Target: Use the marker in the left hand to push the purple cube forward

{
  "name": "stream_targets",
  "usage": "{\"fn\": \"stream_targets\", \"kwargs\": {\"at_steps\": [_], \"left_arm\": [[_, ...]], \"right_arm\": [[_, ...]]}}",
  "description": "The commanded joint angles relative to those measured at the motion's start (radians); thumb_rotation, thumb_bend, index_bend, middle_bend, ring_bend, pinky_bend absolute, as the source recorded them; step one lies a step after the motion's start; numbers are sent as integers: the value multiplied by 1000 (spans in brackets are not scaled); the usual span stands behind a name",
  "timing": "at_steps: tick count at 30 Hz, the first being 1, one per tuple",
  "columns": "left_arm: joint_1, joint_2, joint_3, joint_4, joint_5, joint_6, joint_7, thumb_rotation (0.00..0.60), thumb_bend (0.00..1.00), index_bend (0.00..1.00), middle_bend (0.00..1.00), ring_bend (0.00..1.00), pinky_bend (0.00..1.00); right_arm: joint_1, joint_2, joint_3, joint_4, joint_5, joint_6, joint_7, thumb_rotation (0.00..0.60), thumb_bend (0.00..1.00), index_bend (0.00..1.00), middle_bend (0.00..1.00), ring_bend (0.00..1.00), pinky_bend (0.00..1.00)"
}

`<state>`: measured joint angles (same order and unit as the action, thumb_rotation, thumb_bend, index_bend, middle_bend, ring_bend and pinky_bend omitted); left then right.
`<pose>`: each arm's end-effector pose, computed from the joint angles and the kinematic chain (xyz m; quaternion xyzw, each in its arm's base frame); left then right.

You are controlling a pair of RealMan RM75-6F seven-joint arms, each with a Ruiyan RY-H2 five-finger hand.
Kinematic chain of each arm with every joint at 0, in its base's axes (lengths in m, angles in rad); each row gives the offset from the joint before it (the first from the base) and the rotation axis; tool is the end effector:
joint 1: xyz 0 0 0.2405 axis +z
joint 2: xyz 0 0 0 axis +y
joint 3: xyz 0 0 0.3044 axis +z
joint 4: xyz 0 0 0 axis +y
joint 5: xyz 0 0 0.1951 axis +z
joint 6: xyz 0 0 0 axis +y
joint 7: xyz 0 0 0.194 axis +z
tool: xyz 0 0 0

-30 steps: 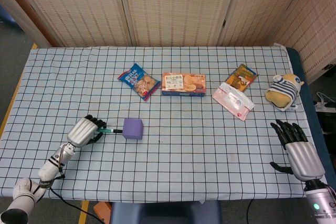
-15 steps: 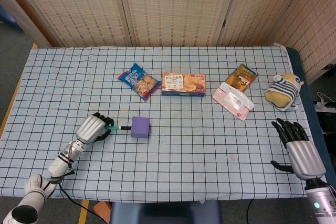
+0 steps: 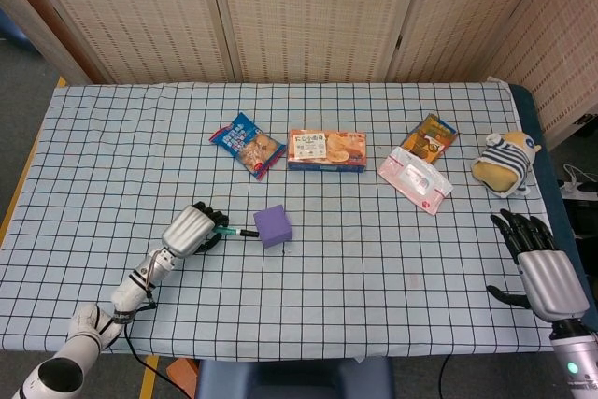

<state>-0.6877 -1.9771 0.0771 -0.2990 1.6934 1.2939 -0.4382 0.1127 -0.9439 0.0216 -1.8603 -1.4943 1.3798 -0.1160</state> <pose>-0.2338 0.4216 -0.0709 -0.7892 -0.2101 -0.4291 0.3859 -0.3106 -0.2312 0.2084 0.6376 -0.4026 0.3451 0.5589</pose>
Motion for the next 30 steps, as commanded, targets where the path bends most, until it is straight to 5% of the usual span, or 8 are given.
{"fn": "stream_targets", "kwargs": {"at_steps": [1, 30], "left_arm": [[-11, -9, -6, -16, -6, -8, 32, 600, 551, 897, 970, 684, 472], [-152, -73, -145, -204, -123, -150, 355, 600, 548, 897, 978, 687, 514]], "right_arm": [[-2, 5, 0, 0, -2, 3, 6, 600, 0, 0, 0, 0, 0], [-21, 44, -2, -2, -27, 36, 75, 600, 0, 0, 0, 0, 0]]}}
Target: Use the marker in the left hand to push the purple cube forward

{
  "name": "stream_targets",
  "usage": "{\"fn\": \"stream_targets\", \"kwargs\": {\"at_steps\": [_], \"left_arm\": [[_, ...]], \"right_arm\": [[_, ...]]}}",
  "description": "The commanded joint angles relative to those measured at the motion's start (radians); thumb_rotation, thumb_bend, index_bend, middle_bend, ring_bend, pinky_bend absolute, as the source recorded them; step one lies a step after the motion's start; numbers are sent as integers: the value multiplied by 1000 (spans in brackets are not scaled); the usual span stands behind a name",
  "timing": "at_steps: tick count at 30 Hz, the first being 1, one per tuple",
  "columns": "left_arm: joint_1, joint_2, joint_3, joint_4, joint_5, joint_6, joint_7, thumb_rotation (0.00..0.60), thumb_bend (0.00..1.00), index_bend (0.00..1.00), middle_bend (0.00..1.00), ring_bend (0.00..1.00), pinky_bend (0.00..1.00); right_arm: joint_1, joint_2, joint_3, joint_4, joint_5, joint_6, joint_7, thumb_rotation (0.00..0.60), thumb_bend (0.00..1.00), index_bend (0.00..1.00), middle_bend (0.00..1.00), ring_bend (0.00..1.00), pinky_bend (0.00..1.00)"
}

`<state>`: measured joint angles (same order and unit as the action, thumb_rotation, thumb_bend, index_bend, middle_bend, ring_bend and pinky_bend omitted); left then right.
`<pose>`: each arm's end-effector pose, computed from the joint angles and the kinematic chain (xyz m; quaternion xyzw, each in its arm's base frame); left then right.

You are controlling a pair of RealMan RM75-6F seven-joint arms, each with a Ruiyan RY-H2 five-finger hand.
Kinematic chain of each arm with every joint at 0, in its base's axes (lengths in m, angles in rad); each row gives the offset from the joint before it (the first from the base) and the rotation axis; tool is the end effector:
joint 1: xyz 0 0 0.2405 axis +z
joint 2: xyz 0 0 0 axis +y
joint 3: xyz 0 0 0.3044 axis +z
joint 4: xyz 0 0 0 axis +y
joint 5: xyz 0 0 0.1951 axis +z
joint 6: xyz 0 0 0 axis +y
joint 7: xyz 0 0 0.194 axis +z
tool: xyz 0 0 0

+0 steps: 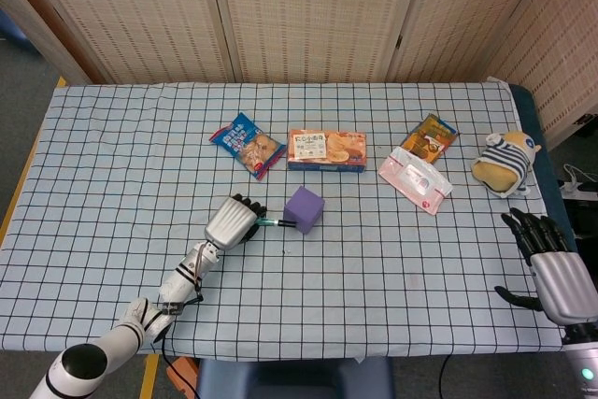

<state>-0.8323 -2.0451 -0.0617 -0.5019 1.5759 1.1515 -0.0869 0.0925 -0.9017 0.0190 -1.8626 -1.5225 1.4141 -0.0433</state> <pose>-0.1518 0.4416 -0.1161 -0.7812 -0.1855 -0.4280 0.4148 -0.3087 -0.2250 0.2261 0.6265 -0.4048 0.3623 0.5588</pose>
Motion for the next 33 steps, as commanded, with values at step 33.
{"fn": "stream_targets", "kwargs": {"at_steps": [33], "left_arm": [[-144, -161, -75, 210, -78, -102, -12, 600, 548, 897, 980, 689, 514]], "right_arm": [[-9, 15, 16, 8, 24, 12, 30, 600, 0, 0, 0, 0, 0]]}}
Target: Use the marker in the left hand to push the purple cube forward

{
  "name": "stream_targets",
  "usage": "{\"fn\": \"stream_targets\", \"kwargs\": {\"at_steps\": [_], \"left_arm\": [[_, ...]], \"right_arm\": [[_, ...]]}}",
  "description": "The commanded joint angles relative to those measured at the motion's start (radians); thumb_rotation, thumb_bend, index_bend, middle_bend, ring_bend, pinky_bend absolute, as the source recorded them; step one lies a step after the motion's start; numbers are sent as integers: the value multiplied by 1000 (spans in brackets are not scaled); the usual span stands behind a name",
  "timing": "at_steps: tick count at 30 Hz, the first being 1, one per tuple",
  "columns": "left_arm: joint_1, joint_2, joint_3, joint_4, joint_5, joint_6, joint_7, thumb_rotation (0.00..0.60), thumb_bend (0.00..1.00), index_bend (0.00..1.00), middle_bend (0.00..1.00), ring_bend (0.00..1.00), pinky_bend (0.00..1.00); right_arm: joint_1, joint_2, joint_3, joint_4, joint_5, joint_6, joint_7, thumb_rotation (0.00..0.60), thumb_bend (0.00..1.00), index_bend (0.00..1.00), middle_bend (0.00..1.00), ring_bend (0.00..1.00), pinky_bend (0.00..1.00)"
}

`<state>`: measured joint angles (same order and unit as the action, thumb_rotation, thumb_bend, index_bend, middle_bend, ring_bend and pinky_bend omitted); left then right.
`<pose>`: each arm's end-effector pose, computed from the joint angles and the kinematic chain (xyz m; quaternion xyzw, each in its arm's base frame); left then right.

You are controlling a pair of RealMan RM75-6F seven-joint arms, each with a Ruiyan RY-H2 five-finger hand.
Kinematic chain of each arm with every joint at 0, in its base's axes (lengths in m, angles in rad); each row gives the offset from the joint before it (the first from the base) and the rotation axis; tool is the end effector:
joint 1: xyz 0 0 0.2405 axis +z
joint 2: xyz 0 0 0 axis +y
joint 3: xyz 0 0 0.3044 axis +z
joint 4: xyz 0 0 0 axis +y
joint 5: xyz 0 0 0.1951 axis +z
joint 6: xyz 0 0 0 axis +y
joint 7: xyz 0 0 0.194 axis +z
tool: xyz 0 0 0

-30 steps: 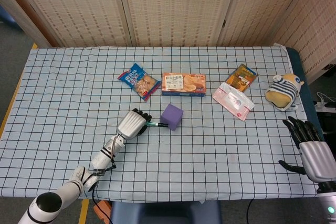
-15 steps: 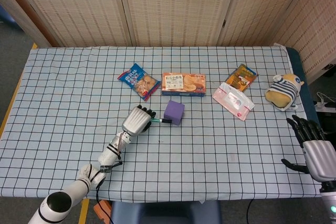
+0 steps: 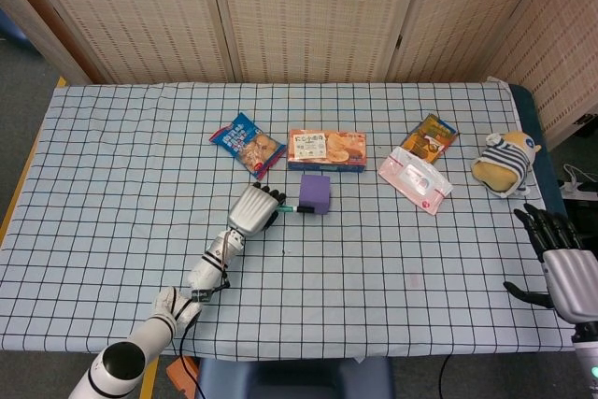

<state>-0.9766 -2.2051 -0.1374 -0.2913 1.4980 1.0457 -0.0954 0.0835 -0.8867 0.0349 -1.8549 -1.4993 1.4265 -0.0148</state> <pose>-0.1034 0.4669 -0.1471 -0.7720 -0.1936 -0.4210 0.4352 -0.3133 -0.2259 0.2381 0.6113 -0.4067 0.3668 0.5713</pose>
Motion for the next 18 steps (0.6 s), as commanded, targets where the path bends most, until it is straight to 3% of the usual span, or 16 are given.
{"fn": "stream_targets", "kwargs": {"at_steps": [1, 6, 9, 14, 18], "left_arm": [[2, 0, 5, -5, 3, 15, -6, 600, 548, 897, 980, 688, 514], [51, 42, 37, -92, 33, 119, -1, 600, 549, 897, 980, 690, 514], [112, 107, 64, -216, 57, 217, 26, 600, 549, 898, 980, 691, 505], [234, 300, 87, -518, 51, 322, 110, 600, 547, 898, 980, 691, 498], [307, 447, 102, -652, 15, 313, 127, 600, 542, 898, 980, 691, 492]], "right_arm": [[0, 1, 1, 1, 2, 0, 2, 600, 0, 0, 0, 0, 0], [2, 3, -1, 3, -1, -7, 5, 600, 0, 0, 0, 0, 0], [1, 4, -7, -1, -15, -7, 4, 600, 0, 0, 0, 0, 0], [-9, 8, -21, -9, -56, 10, 5, 600, 0, 0, 0, 0, 0], [-18, 9, -33, -17, -88, 27, 1, 600, 0, 0, 0, 0, 0]]}}
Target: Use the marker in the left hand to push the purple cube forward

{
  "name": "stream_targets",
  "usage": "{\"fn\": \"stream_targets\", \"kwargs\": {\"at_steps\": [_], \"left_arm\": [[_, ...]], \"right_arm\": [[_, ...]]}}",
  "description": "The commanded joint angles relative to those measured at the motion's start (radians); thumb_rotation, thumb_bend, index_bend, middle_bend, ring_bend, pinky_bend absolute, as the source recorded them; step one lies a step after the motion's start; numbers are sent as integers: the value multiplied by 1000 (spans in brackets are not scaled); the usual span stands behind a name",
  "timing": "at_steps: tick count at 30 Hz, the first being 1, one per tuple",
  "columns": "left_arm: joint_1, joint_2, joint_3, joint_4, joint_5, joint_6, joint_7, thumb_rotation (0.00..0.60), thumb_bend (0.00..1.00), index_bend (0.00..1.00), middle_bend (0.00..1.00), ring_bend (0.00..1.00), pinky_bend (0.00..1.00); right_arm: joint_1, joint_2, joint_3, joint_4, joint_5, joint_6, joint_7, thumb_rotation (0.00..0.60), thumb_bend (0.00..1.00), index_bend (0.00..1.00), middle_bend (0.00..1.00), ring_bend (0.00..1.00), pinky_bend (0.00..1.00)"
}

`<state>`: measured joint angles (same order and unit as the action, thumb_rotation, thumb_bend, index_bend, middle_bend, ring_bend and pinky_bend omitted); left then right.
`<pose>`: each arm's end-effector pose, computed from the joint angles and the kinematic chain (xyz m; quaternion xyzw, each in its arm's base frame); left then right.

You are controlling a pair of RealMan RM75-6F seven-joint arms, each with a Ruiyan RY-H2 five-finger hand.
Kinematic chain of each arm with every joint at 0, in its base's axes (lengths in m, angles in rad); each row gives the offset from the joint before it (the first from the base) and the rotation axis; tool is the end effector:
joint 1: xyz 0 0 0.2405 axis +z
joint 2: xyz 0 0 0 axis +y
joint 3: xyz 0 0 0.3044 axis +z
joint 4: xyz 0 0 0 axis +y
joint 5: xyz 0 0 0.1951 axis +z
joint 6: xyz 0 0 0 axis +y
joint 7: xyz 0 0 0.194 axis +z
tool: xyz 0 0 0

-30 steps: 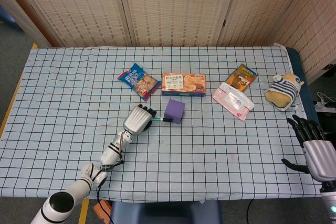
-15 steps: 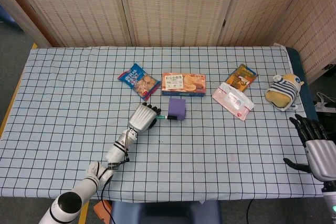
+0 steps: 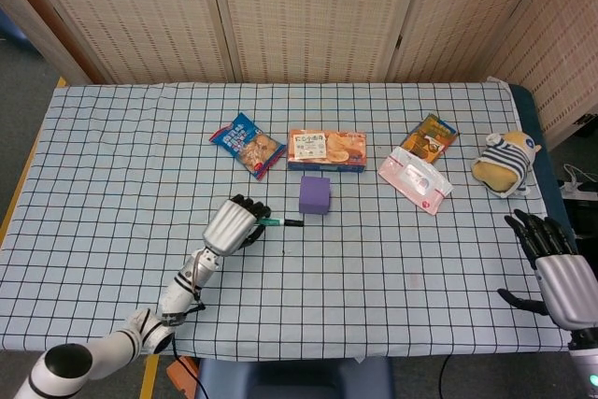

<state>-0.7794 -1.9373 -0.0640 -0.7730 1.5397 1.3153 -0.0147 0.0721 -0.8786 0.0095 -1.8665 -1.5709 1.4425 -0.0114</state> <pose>-0.1426 0.4191 -0.0764 -0.7346 -0.1996 -0.5026 0.4098 -0.3033 -0.2168 0.2333 0.6291 -0.3996 0.3734 0.5524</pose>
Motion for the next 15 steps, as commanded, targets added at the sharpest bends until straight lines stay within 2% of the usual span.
{"fn": "stream_targets", "kwargs": {"at_steps": [1, 6, 12, 15], "left_arm": [[122, 201, 34, -181, -34, 34, 32, 600, 542, 898, 980, 691, 490], [192, 264, 60, -130, -75, -15, -45, 600, 538, 898, 972, 694, 488], [259, 226, 95, -23, -83, -59, -135, 600, 531, 868, 925, 692, 479], [273, 189, 106, 31, -65, -59, -161, 600, 530, 812, 888, 681, 471]], "right_arm": [[-9, 1, -10, -6, -22, 15, -3, 600, 0, 0, 0, 0, 0], [-17, -8, -17, -14, -44, 30, -25, 600, 0, 0, 0, 0, 0], [-11, -22, -14, -18, -40, 19, -49, 600, 0, 0, 0, 0, 0], [-6, -28, -12, -19, -33, 8, -59, 600, 0, 0, 0, 0, 0]]}}
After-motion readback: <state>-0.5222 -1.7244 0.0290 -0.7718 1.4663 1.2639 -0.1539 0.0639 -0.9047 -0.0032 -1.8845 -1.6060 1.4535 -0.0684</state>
